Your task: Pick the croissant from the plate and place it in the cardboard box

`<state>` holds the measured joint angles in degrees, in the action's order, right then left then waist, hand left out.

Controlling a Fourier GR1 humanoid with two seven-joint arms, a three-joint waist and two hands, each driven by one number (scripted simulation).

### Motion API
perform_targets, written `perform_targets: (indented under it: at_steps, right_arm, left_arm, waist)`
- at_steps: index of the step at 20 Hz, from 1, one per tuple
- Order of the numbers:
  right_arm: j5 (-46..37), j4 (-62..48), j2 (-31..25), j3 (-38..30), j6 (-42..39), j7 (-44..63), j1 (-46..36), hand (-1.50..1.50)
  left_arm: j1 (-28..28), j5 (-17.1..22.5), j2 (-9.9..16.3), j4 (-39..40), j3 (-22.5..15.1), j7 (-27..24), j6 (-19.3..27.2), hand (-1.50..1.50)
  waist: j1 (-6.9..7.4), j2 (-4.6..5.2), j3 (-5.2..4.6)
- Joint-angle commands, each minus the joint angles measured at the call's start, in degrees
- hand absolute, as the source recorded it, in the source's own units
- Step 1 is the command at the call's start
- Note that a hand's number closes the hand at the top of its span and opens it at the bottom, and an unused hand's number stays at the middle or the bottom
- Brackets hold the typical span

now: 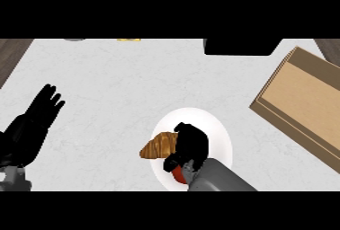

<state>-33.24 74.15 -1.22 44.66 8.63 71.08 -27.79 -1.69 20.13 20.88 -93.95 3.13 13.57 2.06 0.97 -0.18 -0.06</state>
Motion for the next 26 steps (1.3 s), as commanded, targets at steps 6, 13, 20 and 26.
perform_targets:
  at_steps: [6,13,20,26]
  right_arm:
    - [-1.01,-1.00,1.16,2.25,2.38,13.26,-3.88,1.50]
    - [2.79,5.64,-11.00,2.80,-8.71,-12.73,0.64,1.50]
    - [2.19,20.28,-34.54,6.82,-12.99,-35.66,5.25,1.50]
    - [3.89,34.89,-49.81,-3.62,-9.47,-44.77,11.17,1.50]
  left_arm:
    - [-0.01,-0.27,-0.20,-0.78,0.42,1.60,-0.53,0.00]
    - [0.87,0.19,0.09,0.31,2.57,-0.24,-2.14,0.00]
    - [4.33,0.10,0.06,0.55,3.60,-2.20,-2.85,0.00]
    - [3.06,-0.96,-1.11,-1.84,2.64,-0.20,-1.36,0.00]
  waist:
    - [-0.24,0.01,0.04]
    - [-1.44,-0.02,0.05]
    - [-1.90,-0.28,0.02]
    - [-2.40,-0.28,0.06]
